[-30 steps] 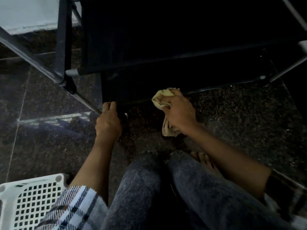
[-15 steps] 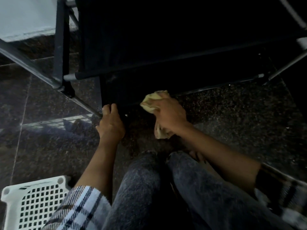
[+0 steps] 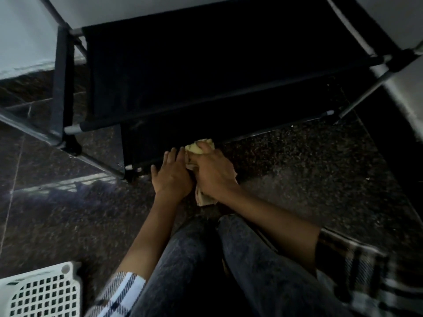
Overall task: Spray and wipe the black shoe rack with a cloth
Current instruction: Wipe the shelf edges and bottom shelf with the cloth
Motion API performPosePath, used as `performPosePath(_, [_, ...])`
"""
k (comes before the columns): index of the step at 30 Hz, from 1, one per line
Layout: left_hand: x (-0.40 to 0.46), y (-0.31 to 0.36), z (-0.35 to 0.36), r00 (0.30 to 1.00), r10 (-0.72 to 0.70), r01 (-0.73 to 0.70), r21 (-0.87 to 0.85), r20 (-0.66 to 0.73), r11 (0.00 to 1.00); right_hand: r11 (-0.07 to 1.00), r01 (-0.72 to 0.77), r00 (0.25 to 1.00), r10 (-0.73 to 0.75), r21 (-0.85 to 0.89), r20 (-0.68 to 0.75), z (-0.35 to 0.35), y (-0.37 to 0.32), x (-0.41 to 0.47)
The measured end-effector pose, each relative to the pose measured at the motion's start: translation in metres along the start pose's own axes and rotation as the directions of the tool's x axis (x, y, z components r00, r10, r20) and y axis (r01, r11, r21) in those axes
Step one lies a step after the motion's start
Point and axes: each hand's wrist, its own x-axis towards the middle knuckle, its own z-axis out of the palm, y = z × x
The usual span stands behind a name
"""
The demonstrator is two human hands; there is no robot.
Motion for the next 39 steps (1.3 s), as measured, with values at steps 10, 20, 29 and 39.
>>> performPosePath(10, [0.002,0.000,0.002,0.999,-0.021,0.020,0.039,0.042,0.999,0.547,-0.419,0.791,0.612,0.724,-0.004,-0.013,0.050,-0.007])
performPosePath(20, [0.000,-0.003,0.001,0.999,-0.006,0.004,0.052,0.043,0.999,0.627,-0.296,0.870,0.488,0.721,-0.066,-0.007,0.042,-0.003])
performPosePath(29, [0.000,-0.003,0.002,0.999,-0.002,0.001,0.016,0.051,1.000,0.716,-0.222,0.933,0.354,0.663,-0.070,0.002,0.022,-0.007])
performPosePath(39, [-0.003,-0.004,-0.001,0.998,-0.001,-0.003,0.075,0.057,0.997,0.638,-0.273,0.776,0.588,0.720,-0.227,-0.030,0.076,-0.004])
